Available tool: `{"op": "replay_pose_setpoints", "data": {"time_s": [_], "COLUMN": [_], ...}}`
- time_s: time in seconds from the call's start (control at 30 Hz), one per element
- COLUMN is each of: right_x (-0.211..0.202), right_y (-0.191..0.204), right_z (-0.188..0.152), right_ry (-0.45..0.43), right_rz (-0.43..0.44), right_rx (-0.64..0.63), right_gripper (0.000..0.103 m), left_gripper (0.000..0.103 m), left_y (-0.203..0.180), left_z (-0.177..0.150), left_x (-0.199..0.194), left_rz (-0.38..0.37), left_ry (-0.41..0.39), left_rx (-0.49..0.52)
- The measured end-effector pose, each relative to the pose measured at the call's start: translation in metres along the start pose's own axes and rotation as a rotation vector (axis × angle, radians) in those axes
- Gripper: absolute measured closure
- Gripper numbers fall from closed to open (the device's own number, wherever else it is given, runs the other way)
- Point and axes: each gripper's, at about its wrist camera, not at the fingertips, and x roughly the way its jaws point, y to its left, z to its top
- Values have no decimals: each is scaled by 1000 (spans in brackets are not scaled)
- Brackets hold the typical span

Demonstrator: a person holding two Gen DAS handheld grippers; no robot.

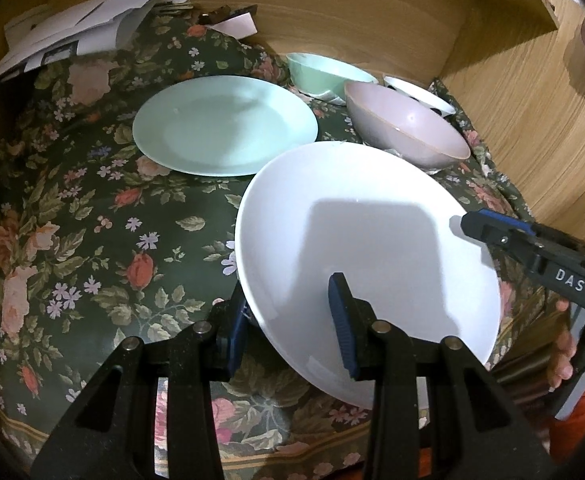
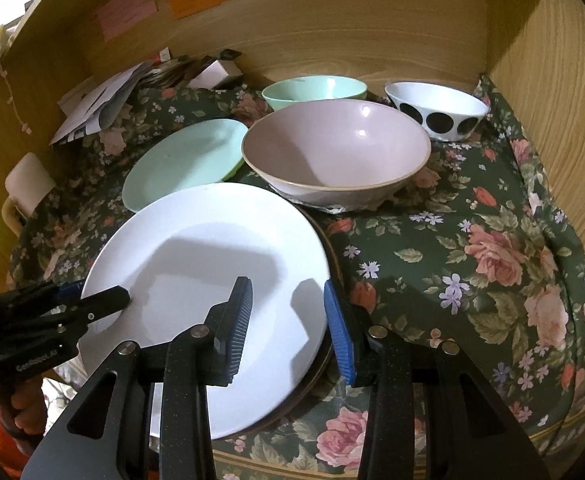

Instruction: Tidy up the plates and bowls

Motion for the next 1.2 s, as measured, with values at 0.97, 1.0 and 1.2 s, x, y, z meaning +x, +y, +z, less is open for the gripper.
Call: {"op": "replay_pose_setpoints", "data": {"time_s": [0.97, 1.0, 1.2], "right_x": [7, 8, 30], "right_y": [49, 50, 61], "right_z": [72, 76, 100], "right_ry": [-97, -99, -77], "right_rz": [109, 117, 134], "right_rx": [-138, -144, -187], "right_gripper": [51, 51, 51], "left_gripper": [19, 18, 12], "left_y": [60, 64, 84], "left_z": [65, 67, 82], "left_x": [-70, -70, -59], "left_rz": [198, 203, 245], "left_ry": [-251, -252, -238], "left_rx": [-20, -23, -50]}}
